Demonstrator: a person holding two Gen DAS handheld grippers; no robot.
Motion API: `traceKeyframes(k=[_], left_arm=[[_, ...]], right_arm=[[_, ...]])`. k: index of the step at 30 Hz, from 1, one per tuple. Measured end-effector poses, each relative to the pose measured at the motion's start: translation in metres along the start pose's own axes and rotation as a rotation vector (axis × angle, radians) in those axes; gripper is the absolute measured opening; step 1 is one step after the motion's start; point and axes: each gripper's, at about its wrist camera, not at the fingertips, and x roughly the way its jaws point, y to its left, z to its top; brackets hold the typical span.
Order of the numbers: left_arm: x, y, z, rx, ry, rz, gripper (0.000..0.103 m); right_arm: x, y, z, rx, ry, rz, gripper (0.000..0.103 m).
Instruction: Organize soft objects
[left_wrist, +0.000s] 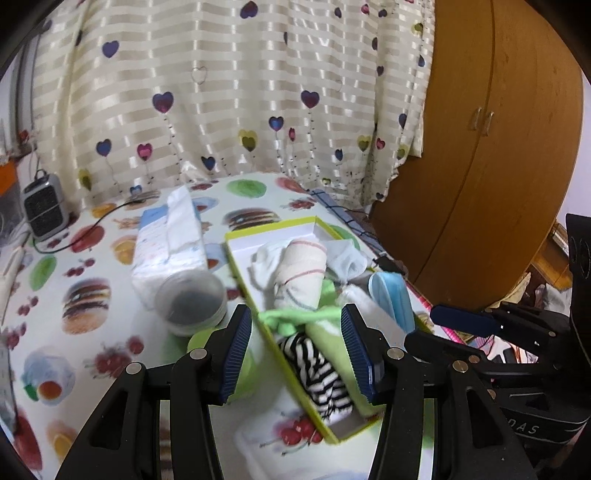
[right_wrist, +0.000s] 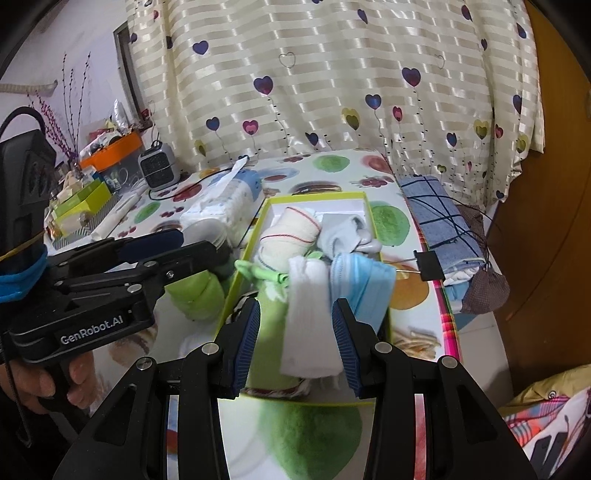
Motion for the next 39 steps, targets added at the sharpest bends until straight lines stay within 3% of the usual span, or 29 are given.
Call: traceKeyframes(k=[15,39], left_arm=[[-0.032,0.01,-0.031,-0.008,-0.007,-0.015,0.05],[-0.033,0.005,-0.051,0.01,0.027,0.064,0.05]], right_arm=[[-0.009,0.029,-0.01,-0.028,0.012,-0.024,0.042],[-0.012,0.047,-0.027,-0.044,0.038,-0.045,0.042]])
